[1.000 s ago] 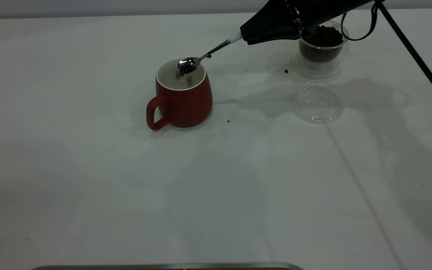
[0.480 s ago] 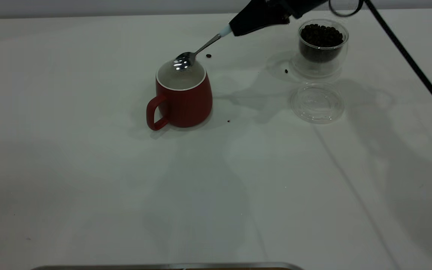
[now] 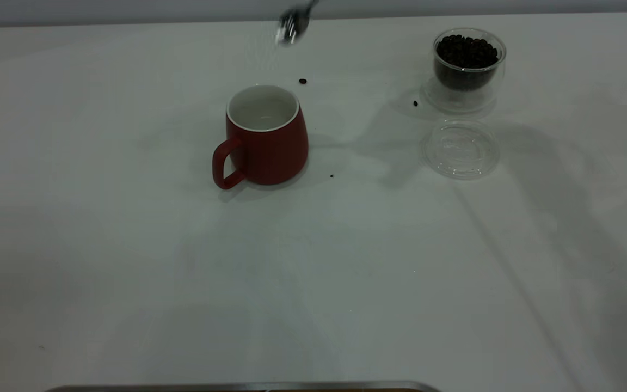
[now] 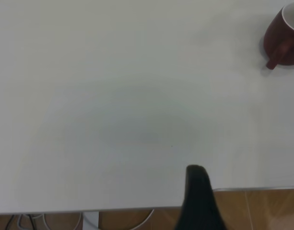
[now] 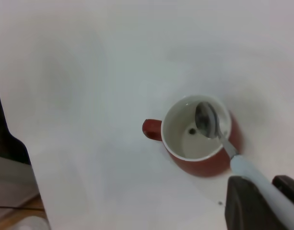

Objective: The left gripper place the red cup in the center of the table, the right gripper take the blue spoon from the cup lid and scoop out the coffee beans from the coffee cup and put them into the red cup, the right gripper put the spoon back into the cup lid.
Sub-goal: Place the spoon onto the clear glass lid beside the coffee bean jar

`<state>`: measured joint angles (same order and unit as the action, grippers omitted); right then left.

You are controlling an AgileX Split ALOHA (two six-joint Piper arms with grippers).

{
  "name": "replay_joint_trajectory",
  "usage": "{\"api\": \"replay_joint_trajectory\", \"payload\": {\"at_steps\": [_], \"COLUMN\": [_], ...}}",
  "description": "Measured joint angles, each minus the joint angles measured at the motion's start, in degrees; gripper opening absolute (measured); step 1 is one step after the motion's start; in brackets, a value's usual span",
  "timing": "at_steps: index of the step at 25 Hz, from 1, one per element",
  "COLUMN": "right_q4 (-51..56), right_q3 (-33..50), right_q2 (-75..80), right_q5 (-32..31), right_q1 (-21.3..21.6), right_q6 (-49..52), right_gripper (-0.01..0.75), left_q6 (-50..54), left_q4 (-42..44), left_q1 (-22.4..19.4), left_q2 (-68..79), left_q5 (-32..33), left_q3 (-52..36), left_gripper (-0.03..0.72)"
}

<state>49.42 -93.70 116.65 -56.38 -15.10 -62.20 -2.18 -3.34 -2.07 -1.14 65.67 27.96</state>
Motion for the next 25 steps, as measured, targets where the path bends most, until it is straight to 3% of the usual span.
{"api": "replay_joint_trajectory", "payload": {"at_steps": [6,9,11,16,20,25], "right_q4": [-8.64,-14.08,-16.11,-13.85,-6.01,17.05], "right_q3": [0.72,6.1,12.79,32.91,41.48,42.37], "right_q2": [-13.54,-17.67,-18.98,-17.37,-12.52,-7.79], "right_q5": [-6.31,-6.07,-2.05,20.23,27.5,26.83], "right_q1": [3.21,3.86,4.59,7.78,11.75,16.7], "right_q6": [14.48,18.73,22.53,29.19,23.95,4.3], "right_gripper": [0.103,0.103,0.103,0.103,0.103,0.103], "left_q6": [0.0,0.0,0.0,0.0,0.0,0.0], "left_q4": [0.0,0.0,0.0,0.0,0.0,0.0], "left_q1": [0.0,0.0,0.0,0.0,0.0,0.0], "left_q2": [0.0,0.0,0.0,0.0,0.0,0.0], "left_q5": [0.0,0.0,0.0,0.0,0.0,-0.05], "left_q3": [0.0,0.0,0.0,0.0,0.0,0.0], "left_gripper": [0.587,0.587,0.587,0.587,0.587,0.587]}}
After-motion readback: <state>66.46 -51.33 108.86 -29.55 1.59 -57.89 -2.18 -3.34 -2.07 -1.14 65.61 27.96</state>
